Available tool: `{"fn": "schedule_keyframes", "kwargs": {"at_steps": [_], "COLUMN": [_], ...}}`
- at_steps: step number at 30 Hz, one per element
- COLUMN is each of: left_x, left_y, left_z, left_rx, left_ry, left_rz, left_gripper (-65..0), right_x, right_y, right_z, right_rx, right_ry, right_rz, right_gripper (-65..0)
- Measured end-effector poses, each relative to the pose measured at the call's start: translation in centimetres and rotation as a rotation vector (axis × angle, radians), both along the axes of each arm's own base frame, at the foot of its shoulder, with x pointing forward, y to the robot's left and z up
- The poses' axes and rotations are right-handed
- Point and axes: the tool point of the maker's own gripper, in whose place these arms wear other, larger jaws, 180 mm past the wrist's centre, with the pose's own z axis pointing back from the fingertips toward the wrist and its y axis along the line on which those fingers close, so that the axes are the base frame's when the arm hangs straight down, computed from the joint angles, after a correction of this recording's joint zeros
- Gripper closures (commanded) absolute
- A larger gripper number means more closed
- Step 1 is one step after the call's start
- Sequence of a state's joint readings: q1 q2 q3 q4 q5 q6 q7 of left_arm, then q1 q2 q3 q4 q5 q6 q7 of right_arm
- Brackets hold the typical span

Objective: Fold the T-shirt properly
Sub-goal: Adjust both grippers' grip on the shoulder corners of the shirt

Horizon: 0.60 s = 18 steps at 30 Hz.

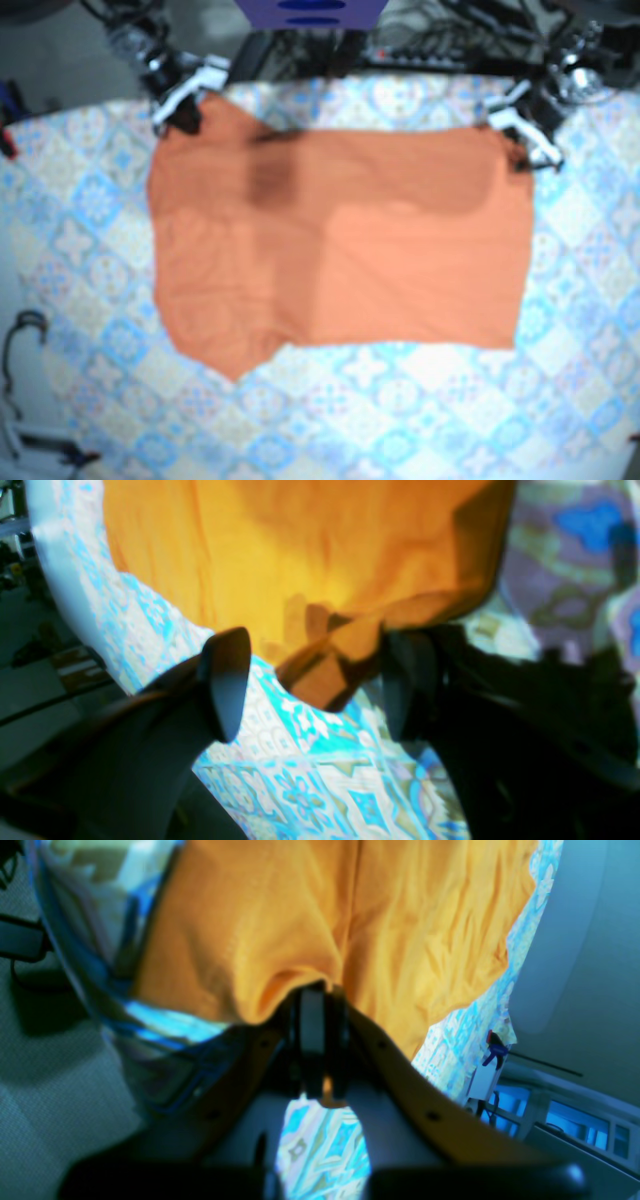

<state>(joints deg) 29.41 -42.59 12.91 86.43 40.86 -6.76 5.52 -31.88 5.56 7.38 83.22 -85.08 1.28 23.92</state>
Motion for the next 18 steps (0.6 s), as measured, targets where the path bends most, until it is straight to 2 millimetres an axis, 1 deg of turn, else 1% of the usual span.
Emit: {"fn": "schedule_keyframes", "kwargs": {"at_steps": [13,14,15,18], "left_x": [-0.75,-0.75,-0.76,-0.81], "left_y": [-0.66,-0.67,-0.66,-0.73], "left_z": [-0.64,-0.64,-0.64,-0.69], "left_rx": [-0.005,-0.005,-0.005,-0.006], "left_ry": [0.025,0.025,0.025,0.027], "left_rz": [-0.017,-0.018,-0.018,-0.019], "left_gripper": [-39.4,-37.7,-34.3,-21.3], "right_x": [0.00,-0.02,-0.02,-0.02], "right_y": [0.07,0.05,0.05,0.07], "right_z": [0.00,-0.01,-0.01,-0.01], "right_rx": [0.001,0.000,0.000,0.001], "right_ry": [0.000,0.001,0.001,0.001], "right_rz": [0.002,0.002,0.002,0.002], "right_gripper": [0.0,0.0,0.0,0.0]}}
